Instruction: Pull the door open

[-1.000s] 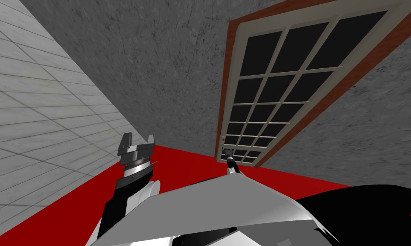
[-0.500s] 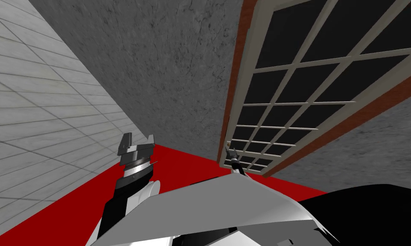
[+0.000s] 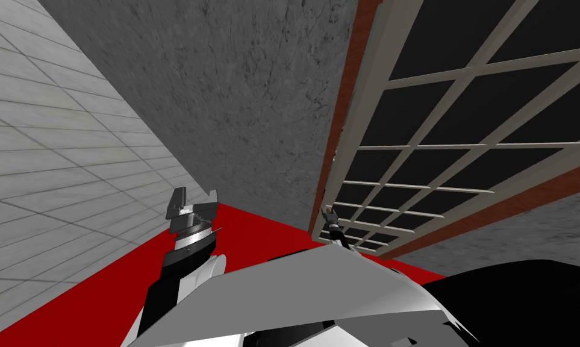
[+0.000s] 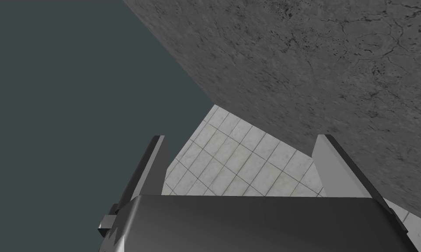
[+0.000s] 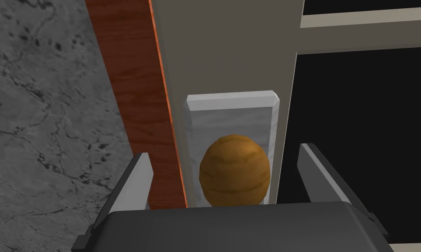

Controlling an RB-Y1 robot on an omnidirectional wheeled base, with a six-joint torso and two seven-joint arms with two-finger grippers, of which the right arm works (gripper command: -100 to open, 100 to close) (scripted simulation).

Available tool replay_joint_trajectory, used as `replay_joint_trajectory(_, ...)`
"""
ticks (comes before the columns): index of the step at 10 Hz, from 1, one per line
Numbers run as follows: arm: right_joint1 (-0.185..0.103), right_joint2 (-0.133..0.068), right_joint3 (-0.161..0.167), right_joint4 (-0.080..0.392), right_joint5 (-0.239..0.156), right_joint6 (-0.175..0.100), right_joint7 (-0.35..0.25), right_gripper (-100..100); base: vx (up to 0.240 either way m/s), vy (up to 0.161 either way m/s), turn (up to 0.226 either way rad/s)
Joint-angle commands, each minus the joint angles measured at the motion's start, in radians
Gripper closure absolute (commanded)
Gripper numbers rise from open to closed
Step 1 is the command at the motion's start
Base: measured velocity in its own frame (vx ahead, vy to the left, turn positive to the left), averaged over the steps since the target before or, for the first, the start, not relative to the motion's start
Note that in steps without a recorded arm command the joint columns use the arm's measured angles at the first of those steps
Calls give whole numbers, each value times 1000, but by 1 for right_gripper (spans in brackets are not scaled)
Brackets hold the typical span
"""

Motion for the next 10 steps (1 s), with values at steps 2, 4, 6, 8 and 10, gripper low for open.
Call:
replay_joint_trajectory(2, 1, 0, 0, -2, 0, 2, 2, 100, -6, -3, -10)
replay_joint_trajectory(4, 1, 0, 0, -2, 0, 2, 2, 100, -10, 0, 8)
replay_joint_trajectory(6, 1, 0, 0, -2, 0, 2, 2, 100, 0, 0, 0)
replay_joint_trajectory(8, 12, -16, 22, -7, 11, -3, -23, 100, -140, -30, 90)
replay_joint_trajectory(10, 23, -30, 45, -14, 22, -10, -48, 100, -215, -1, 74)
